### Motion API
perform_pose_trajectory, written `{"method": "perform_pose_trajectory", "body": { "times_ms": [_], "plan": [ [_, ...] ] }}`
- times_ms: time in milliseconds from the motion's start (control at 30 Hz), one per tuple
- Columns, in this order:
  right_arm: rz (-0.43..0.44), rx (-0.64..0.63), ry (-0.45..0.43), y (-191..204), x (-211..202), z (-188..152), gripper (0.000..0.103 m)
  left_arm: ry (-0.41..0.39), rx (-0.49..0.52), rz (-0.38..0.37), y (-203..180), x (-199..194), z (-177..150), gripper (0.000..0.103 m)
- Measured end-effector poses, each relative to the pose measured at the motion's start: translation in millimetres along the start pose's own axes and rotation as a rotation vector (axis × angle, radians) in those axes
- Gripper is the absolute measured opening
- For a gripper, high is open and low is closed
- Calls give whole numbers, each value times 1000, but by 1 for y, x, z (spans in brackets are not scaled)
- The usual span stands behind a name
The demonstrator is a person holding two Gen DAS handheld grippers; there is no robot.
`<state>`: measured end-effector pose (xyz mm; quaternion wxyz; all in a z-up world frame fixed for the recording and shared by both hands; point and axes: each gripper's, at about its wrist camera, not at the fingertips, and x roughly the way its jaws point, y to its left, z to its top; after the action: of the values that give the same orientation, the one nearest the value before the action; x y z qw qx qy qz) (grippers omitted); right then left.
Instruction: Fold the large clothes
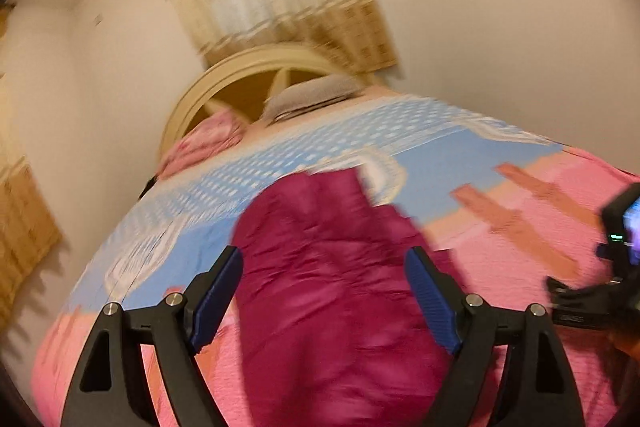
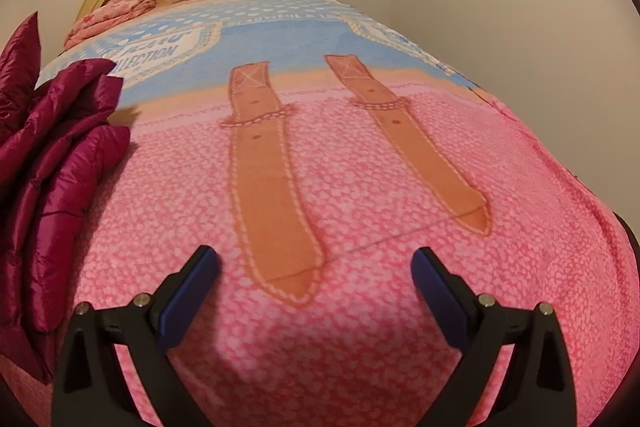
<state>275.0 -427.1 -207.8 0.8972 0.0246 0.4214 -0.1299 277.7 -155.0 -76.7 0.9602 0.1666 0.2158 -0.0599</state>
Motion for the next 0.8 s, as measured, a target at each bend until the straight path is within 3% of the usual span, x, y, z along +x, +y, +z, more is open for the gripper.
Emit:
{"method": "perform_pose_trajectory", "body": {
  "times_ms": [200, 300, 467, 567, 700, 800],
  "plan": [
    [65, 1, -17, 17, -10, 17, 97, 94, -107, 77, 51, 38, -18, 83],
    [107, 2, -33, 31, -21, 36, 80, 122, -142, 132, 69, 54, -27, 83],
    [196, -6, -85, 72, -50, 85, 81, 185, -158, 185, 85, 80, -39, 83],
    [231, -27, -130, 109, -73, 116, 80, 217, -152, 163, 79, 90, -49, 83],
    [228, -75, -141, 171, -83, 145, 69, 198, -148, 143, 70, 88, -54, 83],
    [177, -108, -151, 203, -74, 147, 62, 162, -237, 181, 91, 86, -43, 83]
  ]
}}
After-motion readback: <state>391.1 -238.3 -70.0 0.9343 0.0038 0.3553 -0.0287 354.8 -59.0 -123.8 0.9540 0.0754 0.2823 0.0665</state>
